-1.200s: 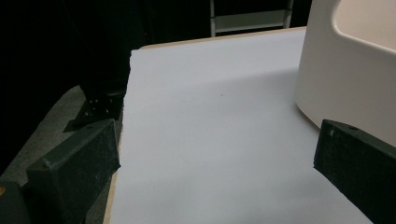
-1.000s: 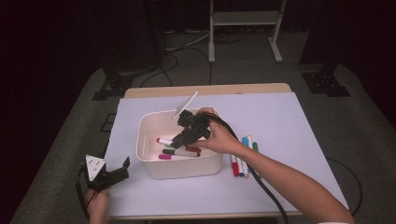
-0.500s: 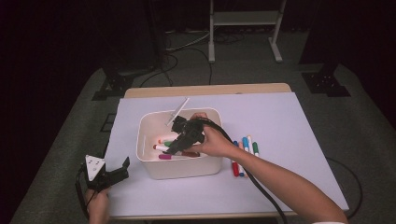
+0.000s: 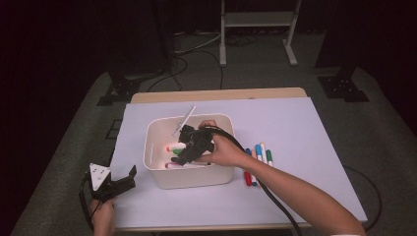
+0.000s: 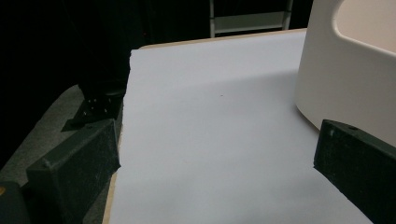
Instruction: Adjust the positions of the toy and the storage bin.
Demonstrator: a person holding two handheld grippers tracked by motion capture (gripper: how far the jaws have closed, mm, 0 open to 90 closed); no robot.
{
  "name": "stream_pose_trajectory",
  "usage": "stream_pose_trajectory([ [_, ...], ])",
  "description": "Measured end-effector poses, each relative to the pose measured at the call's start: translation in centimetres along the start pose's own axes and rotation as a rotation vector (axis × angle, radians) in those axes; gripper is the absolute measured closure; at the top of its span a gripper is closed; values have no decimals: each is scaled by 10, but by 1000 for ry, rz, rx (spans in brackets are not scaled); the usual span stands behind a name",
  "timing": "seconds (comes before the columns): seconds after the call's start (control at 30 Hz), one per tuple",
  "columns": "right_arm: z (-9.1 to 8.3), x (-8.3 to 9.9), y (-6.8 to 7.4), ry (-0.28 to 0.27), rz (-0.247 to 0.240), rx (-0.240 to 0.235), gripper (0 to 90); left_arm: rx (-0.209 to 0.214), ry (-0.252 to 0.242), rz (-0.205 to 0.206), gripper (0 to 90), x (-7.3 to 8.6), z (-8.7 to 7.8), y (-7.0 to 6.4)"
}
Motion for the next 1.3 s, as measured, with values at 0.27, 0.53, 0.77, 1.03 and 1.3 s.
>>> stream_pose_trajectory([
  [0.27, -35, 1, 6, -85, 2, 29, 662, -1, -5, 1, 0, 0, 0, 0],
  [0.53, -87, 32, 2, -166, 52, 104, 627, -2, -2, 4, 0, 0, 0, 0],
  [0.77, -123, 63, -1, -232, 120, 161, 620, -2, 0, 5, 0, 0, 0, -1],
  [1.03, -148, 101, -7, -256, 178, 210, 615, -3, 2, 5, 0, 0, 0, -1],
  [1.3, -157, 140, -17, -261, 243, 250, 600, -3, 0, 8, 0, 0, 0, -1],
])
Point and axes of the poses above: each handheld gripper's, and its own axes: z roughly forward along the jaws, x roughly out of its underside, y roughly to its left, the point moved 6 cm from there along z, roughly forward along the jaws, and after that the axes turned 7 degrees about -x, right-handed, at the moved point
